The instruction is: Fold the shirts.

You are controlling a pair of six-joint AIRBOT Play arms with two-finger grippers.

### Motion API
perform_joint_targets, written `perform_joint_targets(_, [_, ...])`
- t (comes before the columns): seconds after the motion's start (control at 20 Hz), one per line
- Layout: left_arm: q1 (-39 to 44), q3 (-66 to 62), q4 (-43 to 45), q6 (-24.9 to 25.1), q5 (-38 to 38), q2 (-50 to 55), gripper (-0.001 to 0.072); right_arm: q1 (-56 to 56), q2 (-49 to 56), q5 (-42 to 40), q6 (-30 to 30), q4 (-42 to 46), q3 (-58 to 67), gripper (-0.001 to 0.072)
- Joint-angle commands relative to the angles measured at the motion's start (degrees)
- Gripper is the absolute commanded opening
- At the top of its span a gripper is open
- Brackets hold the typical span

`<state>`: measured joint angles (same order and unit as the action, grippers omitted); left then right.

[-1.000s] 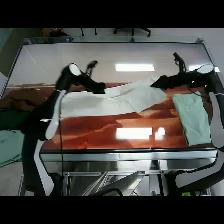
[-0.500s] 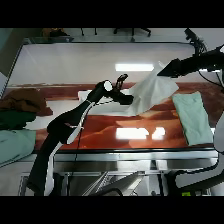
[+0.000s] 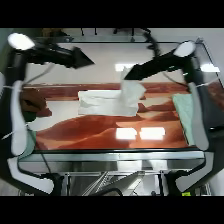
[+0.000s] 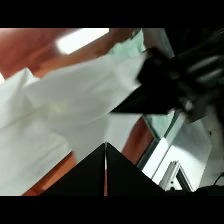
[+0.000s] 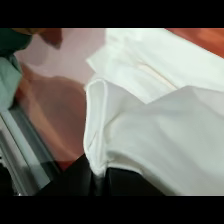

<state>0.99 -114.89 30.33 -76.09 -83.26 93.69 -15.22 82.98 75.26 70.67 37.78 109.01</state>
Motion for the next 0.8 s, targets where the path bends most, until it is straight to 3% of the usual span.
perform_joint_targets(0.0, [-11.3, 7.15, -4.52, 5.05, -0.74, -14.29, 0.0012, -17.33, 9.73, -23.5, -5.84, -4.68, 0.07, 0.0036])
perform_joint_targets(0.05, [-12.7, 9.42, -4.52, 5.88, -0.72, -16.65, 0.0013, -21.88, 13.33, -32.59, -8.57, -5.4, 0.07, 0.0246])
perform_joint_targets(0.1, [-13.88, 12.11, -4.5, 6.93, -0.74, -18.75, 0.0013, -25.33, 16.15, -39.3, -12.26, -8.39, 0.07, 0.0509])
perform_joint_targets(0.15, [-14.51, 15.08, -4.5, 8.31, -0.74, -20.72, 0.0013, -28.0, 18.12, -43.85, -16.39, -12.15, 0.07, 0.0613])
perform_joint_targets(0.25, [-14.84, 20.15, -4.57, 9.81, -0.68, -23.61, 0.0013, -29.11, 18.21, -41.99, -20.15, -13.64, 0.07, 0.0608])
perform_joint_targets(0.3, [-14.84, 22.32, -4.55, 11.58, -0.63, -24.85, 0.0012, -27.91, 16.9, -38.86, -20.13, -12.26, 0.07, 0.0538])
perform_joint_targets(0.35, [-14.84, 23.98, -4.61, 12.02, -0.2, -25.79, 0.0012, -25.64, 14.88, -34.6, -19.71, -9.64, 0.07, 0.0422])
perform_joint_targets(0.5, [-14.84, 27.17, -4.59, 13.09, 1.4, -27.54, 0.0013, -15.08, 8.5, -21.7, -12.15, 0.15, 0.07, 0.041])
perform_joint_targets(0.55, [-14.84, 27.17, -4.59, 13.09, 1.14, -27.54, 0.0013, -11.08, 6.93, -17.86, -7.74, 4.24, 0.07, 0.0447])
perform_joint_targets(0.6, [-14.84, 27.15, -4.59, 13.09, 1.2, -27.54, 0.0013, -6.67, 5.75, -13.62, -3.13, 8.0, 0.07, 0.0621])
perform_joint_targets(0.65, [-14.84, 27.12, -4.61, 13.09, 1.22, -27.5, 0.0012, -2.6, 5.18, -9.62, -0.17, 10.82, 0.04, 0.0694])
perform_joint_targets(0.75, [-14.84, 27.15, -4.55, 13.09, 1.18, -27.5, 0.0012, 4.46, 5.66, -2.67, 4.24, 15.23, -0.7, 0.0695])
